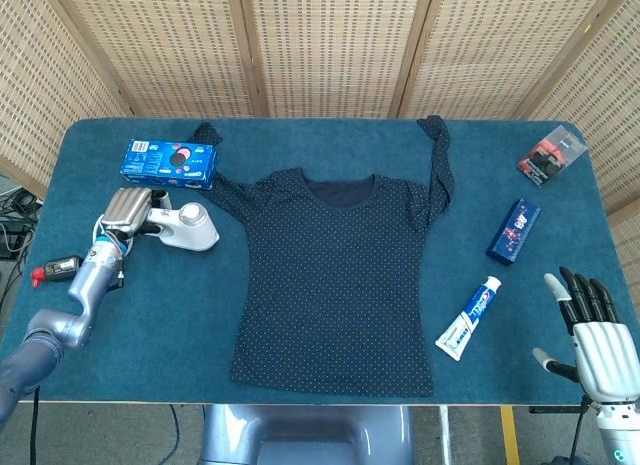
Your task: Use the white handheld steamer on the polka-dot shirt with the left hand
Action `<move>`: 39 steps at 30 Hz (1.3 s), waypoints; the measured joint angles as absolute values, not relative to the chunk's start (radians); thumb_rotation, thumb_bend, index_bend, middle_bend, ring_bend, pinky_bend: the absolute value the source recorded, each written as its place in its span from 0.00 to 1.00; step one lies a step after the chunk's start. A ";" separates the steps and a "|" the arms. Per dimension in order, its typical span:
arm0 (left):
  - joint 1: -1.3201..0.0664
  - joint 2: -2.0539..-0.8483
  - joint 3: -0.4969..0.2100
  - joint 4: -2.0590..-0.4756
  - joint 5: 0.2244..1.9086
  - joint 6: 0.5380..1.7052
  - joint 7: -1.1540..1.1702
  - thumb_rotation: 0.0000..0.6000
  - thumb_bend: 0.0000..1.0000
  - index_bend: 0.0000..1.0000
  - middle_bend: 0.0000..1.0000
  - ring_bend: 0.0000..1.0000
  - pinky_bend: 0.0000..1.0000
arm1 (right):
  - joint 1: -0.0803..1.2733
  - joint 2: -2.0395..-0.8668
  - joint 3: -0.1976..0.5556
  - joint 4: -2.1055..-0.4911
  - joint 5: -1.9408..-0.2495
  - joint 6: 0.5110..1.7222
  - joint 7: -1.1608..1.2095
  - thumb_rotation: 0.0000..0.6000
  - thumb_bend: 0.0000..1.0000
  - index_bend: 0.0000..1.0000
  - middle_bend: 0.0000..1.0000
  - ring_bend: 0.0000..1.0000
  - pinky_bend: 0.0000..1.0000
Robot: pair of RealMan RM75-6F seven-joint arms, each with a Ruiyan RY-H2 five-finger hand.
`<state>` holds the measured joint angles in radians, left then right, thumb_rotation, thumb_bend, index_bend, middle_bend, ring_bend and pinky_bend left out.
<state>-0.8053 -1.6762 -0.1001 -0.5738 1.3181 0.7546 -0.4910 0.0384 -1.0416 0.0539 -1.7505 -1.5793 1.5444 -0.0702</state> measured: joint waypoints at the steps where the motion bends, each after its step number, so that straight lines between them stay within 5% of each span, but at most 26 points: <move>1: -0.810 -1.694 -0.101 -0.555 1.321 0.749 -0.498 1.00 0.53 0.85 0.73 0.69 0.73 | 0.039 -1.041 0.054 -1.751 -1.578 1.543 -0.068 1.00 0.00 0.00 0.00 0.00 0.00; 6: -0.824 -1.745 -0.101 -0.502 1.339 0.738 -0.535 1.00 0.24 0.62 0.54 0.54 0.56 | 0.042 -1.038 0.053 -1.750 -1.573 1.535 -0.059 1.00 0.00 0.00 0.00 0.00 0.00; 8: -0.829 -1.760 -0.099 -0.485 1.348 0.733 -0.553 1.00 0.09 0.40 0.34 0.38 0.38 | 0.041 -1.036 0.053 -1.750 -1.574 1.535 -0.056 1.00 0.00 0.00 0.00 0.00 0.00; 11: -0.832 -1.766 -0.095 -0.481 1.361 0.729 -0.579 1.00 0.00 0.11 0.06 0.10 0.07 | 0.040 -1.034 0.053 -1.751 -1.575 1.539 -0.053 1.00 0.00 0.00 0.00 0.00 0.00; 13: -0.831 -1.762 -0.085 -0.487 1.377 0.730 -0.589 1.00 0.00 0.02 0.00 0.01 0.00 | 0.039 -1.032 0.053 -1.751 -1.577 1.542 -0.050 1.00 0.00 0.00 0.00 0.00 0.00; 24: -0.789 -1.667 -0.059 -0.631 1.419 0.795 -0.648 1.00 0.00 0.00 0.00 0.00 0.00 | 0.035 -1.026 0.044 -1.759 -1.599 1.551 -0.041 1.00 0.00 0.00 0.00 0.00 0.00; 39: -0.641 -1.370 -0.033 -1.088 1.458 1.044 -0.527 1.00 0.00 0.00 0.00 0.00 0.00 | 0.018 -1.012 0.026 -1.772 -1.660 1.597 -0.030 1.00 0.00 0.00 0.00 0.00 0.00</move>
<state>-0.6412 -1.3697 -0.0327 -1.0884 1.4583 1.0438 -0.5274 0.0182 -1.0117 0.0257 -1.7724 -1.6605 1.5966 -0.0300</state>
